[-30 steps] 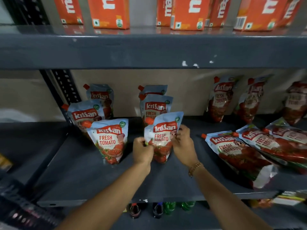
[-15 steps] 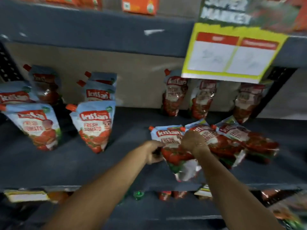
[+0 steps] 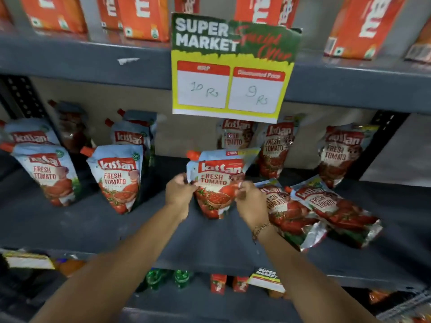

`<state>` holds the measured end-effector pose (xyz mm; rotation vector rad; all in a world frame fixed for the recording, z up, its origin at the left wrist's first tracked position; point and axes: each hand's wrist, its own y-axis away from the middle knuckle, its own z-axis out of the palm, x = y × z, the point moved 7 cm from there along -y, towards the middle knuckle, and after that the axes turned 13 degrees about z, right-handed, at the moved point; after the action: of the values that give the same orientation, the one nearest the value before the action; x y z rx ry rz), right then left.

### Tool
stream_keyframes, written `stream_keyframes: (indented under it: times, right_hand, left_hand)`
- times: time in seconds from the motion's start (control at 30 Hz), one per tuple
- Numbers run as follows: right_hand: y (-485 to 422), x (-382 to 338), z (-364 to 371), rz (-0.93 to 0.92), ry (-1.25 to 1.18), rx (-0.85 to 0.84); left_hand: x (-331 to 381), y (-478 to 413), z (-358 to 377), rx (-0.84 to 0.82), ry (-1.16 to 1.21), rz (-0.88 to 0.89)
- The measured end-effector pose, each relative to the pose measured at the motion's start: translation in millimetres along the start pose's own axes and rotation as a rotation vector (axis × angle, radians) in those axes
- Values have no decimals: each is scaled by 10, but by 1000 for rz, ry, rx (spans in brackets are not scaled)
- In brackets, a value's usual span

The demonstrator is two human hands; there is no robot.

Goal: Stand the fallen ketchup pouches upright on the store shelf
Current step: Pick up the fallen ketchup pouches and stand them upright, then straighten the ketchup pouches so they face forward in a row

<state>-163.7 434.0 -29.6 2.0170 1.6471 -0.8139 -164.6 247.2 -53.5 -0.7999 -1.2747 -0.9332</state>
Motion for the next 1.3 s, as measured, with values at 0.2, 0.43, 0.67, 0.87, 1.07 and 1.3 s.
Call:
stream_keyframes:
  times: [0.2, 0.43, 0.67, 0.87, 1.07, 1.3]
  right_hand:
    - [-183, 179, -279, 36, 279, -85]
    - [-481, 1108, -788, 412, 573, -129]
    - [-588, 1197, -1011, 231, 305, -55]
    - [-384, 1240, -1078, -15, -113, 156]
    - [-586, 1291, -906, -85, -3, -157]
    - [-1115, 2138, -1547, 301, 449, -84]
  left_hand:
    - [-553, 419, 400, 197, 96, -439]
    - [-759, 868, 1383, -275, 15, -679]
    - [-733, 636, 1740, -39, -87, -339]
    - [-156, 653, 1673, -16, -54, 254]
    - [-362, 742, 1542, 266, -147, 197]
    - [-1055, 1422, 2430, 0, 47, -564]
